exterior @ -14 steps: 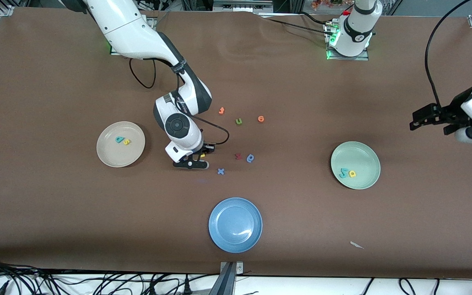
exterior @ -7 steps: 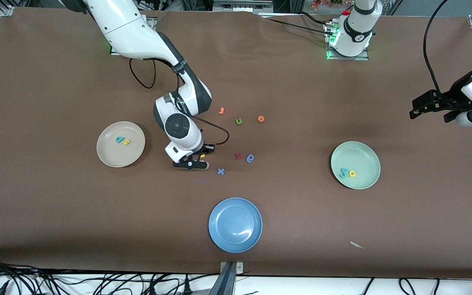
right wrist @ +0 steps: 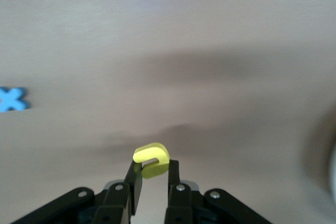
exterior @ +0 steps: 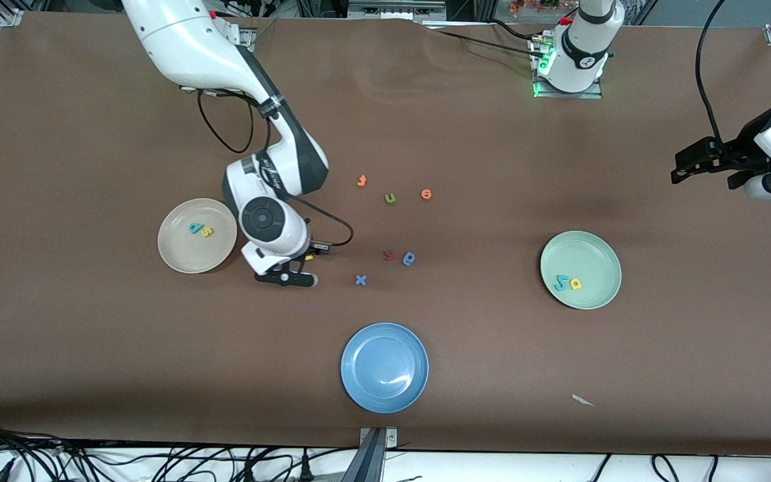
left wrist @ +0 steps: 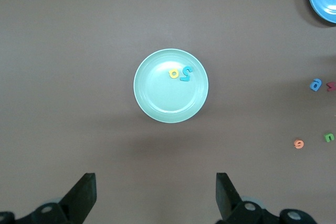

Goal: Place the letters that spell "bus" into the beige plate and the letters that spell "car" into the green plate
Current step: 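Drop the yellow u on the beige plate with the right gripper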

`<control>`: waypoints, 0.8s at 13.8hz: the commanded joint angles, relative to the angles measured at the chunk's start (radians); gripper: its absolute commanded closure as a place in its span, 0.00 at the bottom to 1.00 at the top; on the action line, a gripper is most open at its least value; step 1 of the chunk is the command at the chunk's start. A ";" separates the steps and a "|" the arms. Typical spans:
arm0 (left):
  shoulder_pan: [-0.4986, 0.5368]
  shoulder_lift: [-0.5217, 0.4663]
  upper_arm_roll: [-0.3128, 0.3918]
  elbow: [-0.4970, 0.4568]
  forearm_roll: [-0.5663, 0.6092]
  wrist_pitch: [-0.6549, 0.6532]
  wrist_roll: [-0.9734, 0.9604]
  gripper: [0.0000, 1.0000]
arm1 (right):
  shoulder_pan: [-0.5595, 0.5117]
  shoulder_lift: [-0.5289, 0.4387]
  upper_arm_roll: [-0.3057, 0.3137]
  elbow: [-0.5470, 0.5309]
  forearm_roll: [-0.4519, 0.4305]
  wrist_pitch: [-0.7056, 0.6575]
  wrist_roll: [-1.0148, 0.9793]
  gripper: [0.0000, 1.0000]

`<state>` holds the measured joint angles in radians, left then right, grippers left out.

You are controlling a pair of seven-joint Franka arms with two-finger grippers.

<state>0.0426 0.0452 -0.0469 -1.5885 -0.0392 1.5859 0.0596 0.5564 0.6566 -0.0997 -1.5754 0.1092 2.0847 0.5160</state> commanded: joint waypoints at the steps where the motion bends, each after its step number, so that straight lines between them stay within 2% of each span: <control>1: -0.001 0.013 0.002 0.031 0.022 -0.033 -0.001 0.00 | -0.003 -0.222 -0.073 -0.275 -0.002 0.029 -0.152 0.84; 3: 0.002 0.012 0.002 0.030 0.016 -0.043 -0.017 0.00 | -0.003 -0.351 -0.155 -0.461 -0.002 0.095 -0.293 0.84; 5: 0.000 0.012 0.002 0.031 0.016 -0.043 -0.029 0.00 | -0.003 -0.428 -0.245 -0.630 -0.002 0.205 -0.445 0.84; 6: 0.000 0.010 0.002 0.031 0.016 -0.044 -0.033 0.00 | -0.003 -0.433 -0.288 -0.676 -0.002 0.251 -0.517 0.84; 8: -0.007 0.012 0.001 0.033 0.016 -0.046 -0.034 0.00 | -0.006 -0.410 -0.340 -0.699 0.000 0.305 -0.606 0.83; 9: -0.009 0.010 0.001 0.033 0.016 -0.046 -0.034 0.00 | -0.006 -0.398 -0.353 -0.699 0.000 0.305 -0.626 0.67; 10: -0.009 0.010 0.001 0.033 0.015 -0.046 -0.034 0.00 | -0.006 -0.393 -0.356 -0.693 0.003 0.298 -0.617 0.14; 11: -0.009 0.010 0.001 0.033 0.015 -0.046 -0.034 0.00 | -0.006 -0.391 -0.356 -0.681 0.007 0.288 -0.610 0.00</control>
<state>0.0401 0.0467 -0.0455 -1.5854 -0.0388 1.5658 0.0423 0.5410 0.2712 -0.4527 -2.2631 0.1085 2.3737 -0.0855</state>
